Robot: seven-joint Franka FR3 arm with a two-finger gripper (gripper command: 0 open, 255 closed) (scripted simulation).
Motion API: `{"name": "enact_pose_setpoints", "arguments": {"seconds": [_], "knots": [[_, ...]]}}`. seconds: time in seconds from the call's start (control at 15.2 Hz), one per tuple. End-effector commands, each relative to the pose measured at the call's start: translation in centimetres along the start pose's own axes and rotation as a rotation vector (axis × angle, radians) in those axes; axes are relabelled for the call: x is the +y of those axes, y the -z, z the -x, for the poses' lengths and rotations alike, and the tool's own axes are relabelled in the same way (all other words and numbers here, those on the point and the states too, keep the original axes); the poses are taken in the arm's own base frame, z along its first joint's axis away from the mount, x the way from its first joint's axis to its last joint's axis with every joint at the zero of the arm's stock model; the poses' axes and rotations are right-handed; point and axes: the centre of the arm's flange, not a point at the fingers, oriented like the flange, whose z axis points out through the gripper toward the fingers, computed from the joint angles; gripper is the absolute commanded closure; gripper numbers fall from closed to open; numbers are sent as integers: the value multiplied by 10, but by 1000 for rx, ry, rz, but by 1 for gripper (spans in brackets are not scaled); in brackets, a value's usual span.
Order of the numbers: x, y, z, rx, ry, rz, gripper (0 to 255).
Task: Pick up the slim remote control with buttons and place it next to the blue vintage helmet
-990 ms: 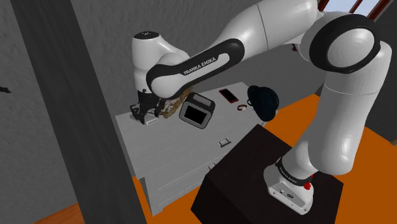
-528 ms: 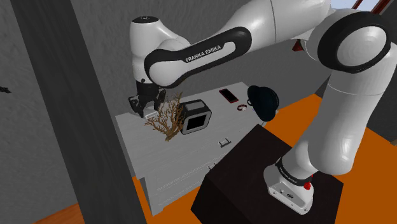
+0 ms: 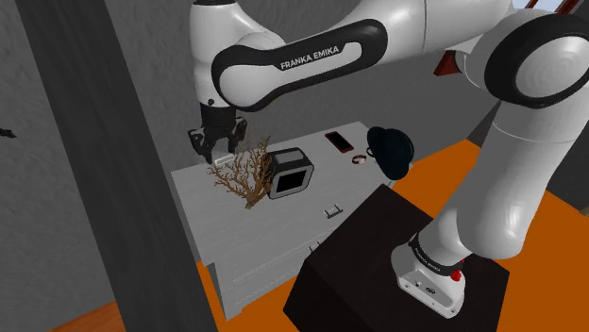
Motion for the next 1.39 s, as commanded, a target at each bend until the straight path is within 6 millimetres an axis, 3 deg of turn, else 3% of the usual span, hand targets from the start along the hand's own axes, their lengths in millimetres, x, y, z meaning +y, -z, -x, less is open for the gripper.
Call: {"name": "enact_pose_setpoints", "arguments": {"seconds": [0.0,1.32], "knots": [[-1,8,-1,0,0,0,255],[251,18,78,0,0,0,255]]}}
